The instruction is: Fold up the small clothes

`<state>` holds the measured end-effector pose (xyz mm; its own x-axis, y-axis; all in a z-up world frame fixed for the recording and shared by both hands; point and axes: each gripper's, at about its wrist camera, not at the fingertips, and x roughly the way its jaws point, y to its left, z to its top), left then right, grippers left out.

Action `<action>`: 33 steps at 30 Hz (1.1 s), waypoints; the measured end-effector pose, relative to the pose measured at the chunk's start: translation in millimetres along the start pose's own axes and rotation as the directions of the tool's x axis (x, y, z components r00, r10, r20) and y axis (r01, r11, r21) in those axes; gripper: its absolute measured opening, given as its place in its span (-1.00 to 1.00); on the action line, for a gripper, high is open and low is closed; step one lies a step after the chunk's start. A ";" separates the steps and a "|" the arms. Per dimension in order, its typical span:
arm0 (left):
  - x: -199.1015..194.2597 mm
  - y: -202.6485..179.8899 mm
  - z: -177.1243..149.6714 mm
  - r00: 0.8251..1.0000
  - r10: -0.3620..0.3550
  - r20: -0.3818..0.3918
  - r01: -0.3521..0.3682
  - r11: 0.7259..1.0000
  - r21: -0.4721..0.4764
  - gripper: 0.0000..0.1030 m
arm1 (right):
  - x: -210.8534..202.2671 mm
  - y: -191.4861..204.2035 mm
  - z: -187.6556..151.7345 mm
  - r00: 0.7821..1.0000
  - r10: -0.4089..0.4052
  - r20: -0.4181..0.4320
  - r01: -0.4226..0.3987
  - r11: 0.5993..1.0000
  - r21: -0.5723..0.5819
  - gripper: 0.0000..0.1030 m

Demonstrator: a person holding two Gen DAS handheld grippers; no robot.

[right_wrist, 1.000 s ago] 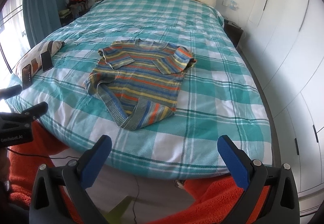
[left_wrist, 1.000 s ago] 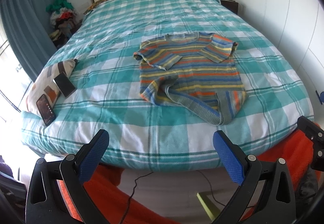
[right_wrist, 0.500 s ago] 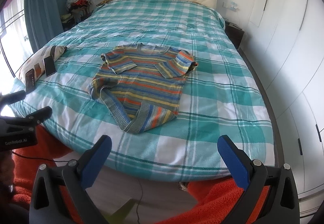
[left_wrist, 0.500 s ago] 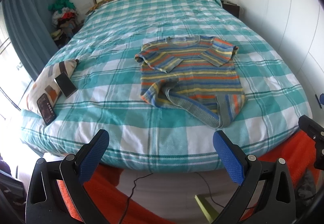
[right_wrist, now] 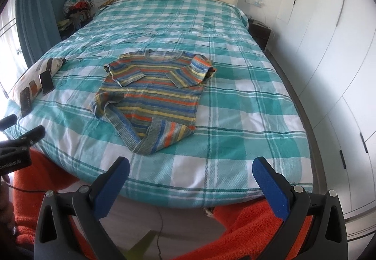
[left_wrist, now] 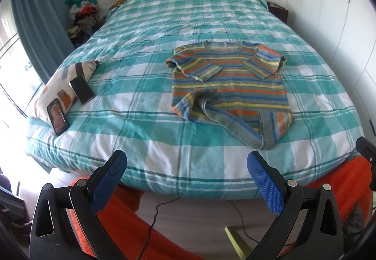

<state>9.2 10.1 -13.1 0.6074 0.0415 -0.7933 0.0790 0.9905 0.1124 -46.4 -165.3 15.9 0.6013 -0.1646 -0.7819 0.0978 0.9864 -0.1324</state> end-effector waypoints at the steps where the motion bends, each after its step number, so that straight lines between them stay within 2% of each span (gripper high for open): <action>1: 0.5 -1.3 -0.2 1.000 0.000 -0.004 0.000 1.000 0.006 0.99 | 0.6 -0.5 0.5 1.000 -0.008 -0.006 0.008 1.000 0.001 0.99; 9: 4.3 -3.4 -0.6 0.999 -0.037 -0.038 0.037 0.999 0.004 0.99 | -2.4 -3.4 -1.2 0.999 -0.037 -0.005 0.037 0.999 0.007 0.99; 21: 12.0 -6.5 -5.7 0.997 -0.004 -0.071 0.007 0.999 0.037 0.99 | 1.3 3.9 -2.2 0.997 -0.078 -0.003 0.078 0.996 -0.038 0.99; 33: 13.5 -6.2 -5.1 0.997 -0.023 -0.074 0.026 0.999 0.035 0.99 | 6.1 3.5 -1.6 0.995 -0.103 -0.014 0.102 0.994 -0.049 0.99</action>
<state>12.8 5.3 -27.5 0.5457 0.0283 -0.8375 0.1221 0.9861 0.1129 -43.6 -162.8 9.7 0.5768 -0.2656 -0.7725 0.1202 0.9630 -0.2414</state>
